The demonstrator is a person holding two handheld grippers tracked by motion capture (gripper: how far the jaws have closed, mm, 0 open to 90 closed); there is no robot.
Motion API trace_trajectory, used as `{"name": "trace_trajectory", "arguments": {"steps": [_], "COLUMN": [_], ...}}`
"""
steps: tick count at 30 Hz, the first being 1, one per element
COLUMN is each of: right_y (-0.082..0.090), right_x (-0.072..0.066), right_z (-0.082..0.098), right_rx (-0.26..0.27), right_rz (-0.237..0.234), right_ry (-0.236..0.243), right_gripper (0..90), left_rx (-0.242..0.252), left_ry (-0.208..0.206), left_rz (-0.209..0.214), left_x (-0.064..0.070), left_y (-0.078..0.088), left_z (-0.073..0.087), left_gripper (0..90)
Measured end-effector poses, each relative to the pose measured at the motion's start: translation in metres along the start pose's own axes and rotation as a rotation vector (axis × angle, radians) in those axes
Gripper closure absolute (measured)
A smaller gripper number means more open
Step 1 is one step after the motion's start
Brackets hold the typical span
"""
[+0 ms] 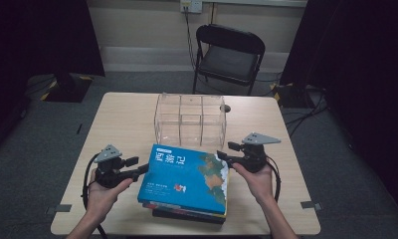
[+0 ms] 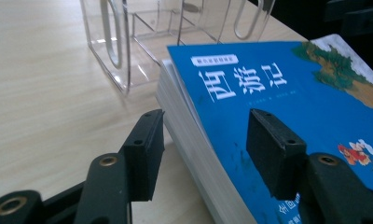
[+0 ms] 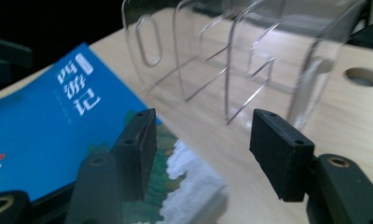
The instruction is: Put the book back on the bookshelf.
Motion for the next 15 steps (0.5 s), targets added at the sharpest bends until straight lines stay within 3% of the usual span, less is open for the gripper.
{"name": "trace_trajectory", "arguments": {"steps": [2,8,10,13,15], "right_y": [-0.008,-0.026,-0.027,-0.028,-0.028], "right_x": [-0.005,-0.013,-0.014,-0.016,-0.015], "right_z": [0.005,0.017,0.017,0.018,0.02], "right_rx": [-0.012,-0.06,-0.06,-0.06,-0.055], "right_rz": [-0.033,-0.072,-0.08,-0.079,-0.084], "right_ry": [0.006,0.035,0.031,0.04,0.021], "right_gripper": [43.0,44.6,44.1,43.9,43.9], "left_rx": [-0.015,-0.036,-0.037,-0.045,-0.053], "left_ry": [0.007,0.026,0.012,0.003,0.008], "left_rz": [0.018,0.081,0.092,0.078,0.083], "left_x": [0.0,0.002,0.003,0.005,0.004], "left_y": [-0.003,-0.015,-0.017,-0.019,-0.019], "left_z": [0.003,0.008,0.007,0.006,0.006], "left_gripper": [49.2,52.8,55.0,56.2,56.4]}}
Point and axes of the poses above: each handheld gripper's, and its own axes: y roughly backward along the jaws, z roughly out of its underside, x roughly to its right, the point moved 6 cm from there along -y, roughly forward along the jaws, and after that the axes turned 4 degrees about z, right-handed, at the moved point
